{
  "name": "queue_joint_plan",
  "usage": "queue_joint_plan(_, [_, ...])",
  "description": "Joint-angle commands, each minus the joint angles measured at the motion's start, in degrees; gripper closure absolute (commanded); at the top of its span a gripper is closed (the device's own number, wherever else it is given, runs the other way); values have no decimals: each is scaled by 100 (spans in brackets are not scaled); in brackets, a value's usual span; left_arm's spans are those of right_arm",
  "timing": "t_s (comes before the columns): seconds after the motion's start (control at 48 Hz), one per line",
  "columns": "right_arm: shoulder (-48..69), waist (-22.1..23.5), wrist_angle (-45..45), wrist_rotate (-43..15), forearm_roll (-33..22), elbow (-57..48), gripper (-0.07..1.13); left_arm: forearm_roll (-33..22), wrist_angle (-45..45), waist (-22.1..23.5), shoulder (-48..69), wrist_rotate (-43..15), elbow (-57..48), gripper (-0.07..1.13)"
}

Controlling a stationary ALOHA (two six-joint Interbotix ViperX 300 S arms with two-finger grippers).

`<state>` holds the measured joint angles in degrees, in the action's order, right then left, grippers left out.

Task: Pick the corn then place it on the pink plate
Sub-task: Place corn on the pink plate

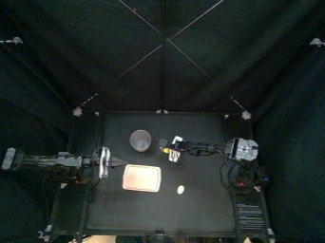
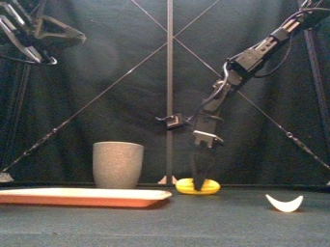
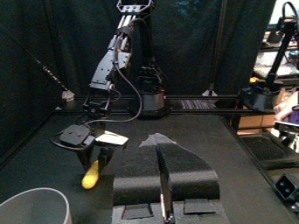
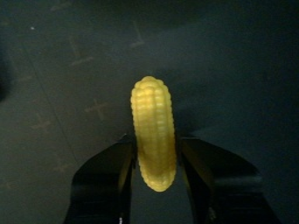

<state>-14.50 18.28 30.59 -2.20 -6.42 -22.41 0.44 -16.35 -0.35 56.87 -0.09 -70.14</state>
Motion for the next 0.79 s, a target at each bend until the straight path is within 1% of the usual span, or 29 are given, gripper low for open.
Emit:
queue_joint_plan(0.021, [158,-97,9,0,167,255,51,9,-26,-9,0,-9,97,110])
queue_joint_plan(0.104, [211,-378,62,9,299,510,52,9,-26,-9,0,-9,97,110])
queue_joint_plan(0.25, [229,-958,272,9,316,1107,52,18,-26,-9,0,-9,105,110])
queue_joint_plan(0.333, [114,-1310,360,0,360,1547,52,9,-26,0,26,-9,114,110])
queue_joint_plan(0.438, [-132,-1635,413,18,387,1978,52,9,-26,-9,88,-9,105,110])
queue_joint_plan(0.562, [-466,-1828,483,18,387,2373,52,9,-26,0,158,-9,97,110])
queue_joint_plan(0.646, [-677,-1846,483,18,422,2531,51,9,-26,18,185,-9,97,110])
queue_joint_plan(0.729, [-861,-1828,510,18,501,2619,46,9,-26,35,193,-9,88,110])
queue_joint_plan(0.792, [-967,-1828,501,44,571,2654,40,9,-26,44,185,-9,88,110])
